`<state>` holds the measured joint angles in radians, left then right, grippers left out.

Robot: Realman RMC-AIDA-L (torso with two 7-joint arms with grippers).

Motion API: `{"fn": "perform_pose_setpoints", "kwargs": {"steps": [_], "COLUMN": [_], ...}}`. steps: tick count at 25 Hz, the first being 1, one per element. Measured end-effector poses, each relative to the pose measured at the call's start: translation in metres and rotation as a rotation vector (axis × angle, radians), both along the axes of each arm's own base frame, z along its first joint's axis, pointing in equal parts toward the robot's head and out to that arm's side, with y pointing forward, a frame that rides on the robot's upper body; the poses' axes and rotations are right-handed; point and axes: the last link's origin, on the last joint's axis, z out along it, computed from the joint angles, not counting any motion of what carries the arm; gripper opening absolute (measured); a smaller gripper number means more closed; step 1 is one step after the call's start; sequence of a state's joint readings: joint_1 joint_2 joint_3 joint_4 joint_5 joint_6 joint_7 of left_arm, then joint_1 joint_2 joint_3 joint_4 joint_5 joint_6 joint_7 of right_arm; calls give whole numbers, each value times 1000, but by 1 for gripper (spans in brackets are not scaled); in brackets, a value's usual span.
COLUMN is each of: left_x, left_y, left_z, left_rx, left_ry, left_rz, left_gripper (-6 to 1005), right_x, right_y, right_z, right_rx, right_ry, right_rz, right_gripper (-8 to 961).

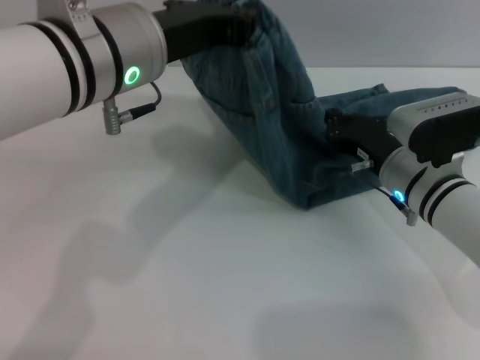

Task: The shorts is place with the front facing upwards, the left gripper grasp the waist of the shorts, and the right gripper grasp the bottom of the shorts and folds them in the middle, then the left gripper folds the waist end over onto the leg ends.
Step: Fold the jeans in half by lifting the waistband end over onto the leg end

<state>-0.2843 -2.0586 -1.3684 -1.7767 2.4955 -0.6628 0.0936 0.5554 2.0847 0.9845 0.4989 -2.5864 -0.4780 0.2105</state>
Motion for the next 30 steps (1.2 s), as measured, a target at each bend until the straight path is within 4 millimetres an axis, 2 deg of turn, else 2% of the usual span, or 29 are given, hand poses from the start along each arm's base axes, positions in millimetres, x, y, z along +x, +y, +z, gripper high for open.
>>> {"fn": "perform_pose_setpoints", "kwargs": {"steps": [9, 24, 27, 30], "left_x": [11, 18, 18, 16], "left_y": [-1, 2, 2, 2], "left_z": [4, 3, 2, 3], "left_rx": [10, 11, 11, 14], "left_ry": [-10, -11, -12, -12], "left_rz": [-33, -54, -53, -46], "left_gripper": [135, 135, 134, 134], "right_x": [-4, -47, -42, -24], "right_y": [3, 2, 1, -1], "right_z": [-2, -26, -24, -14], "right_rx": [-14, -124, -115, -68], "right_ry": [-6, 23, 31, 51], "right_rz": [3, 117, 99, 44], "right_gripper": [-2, -2, -2, -2]}}
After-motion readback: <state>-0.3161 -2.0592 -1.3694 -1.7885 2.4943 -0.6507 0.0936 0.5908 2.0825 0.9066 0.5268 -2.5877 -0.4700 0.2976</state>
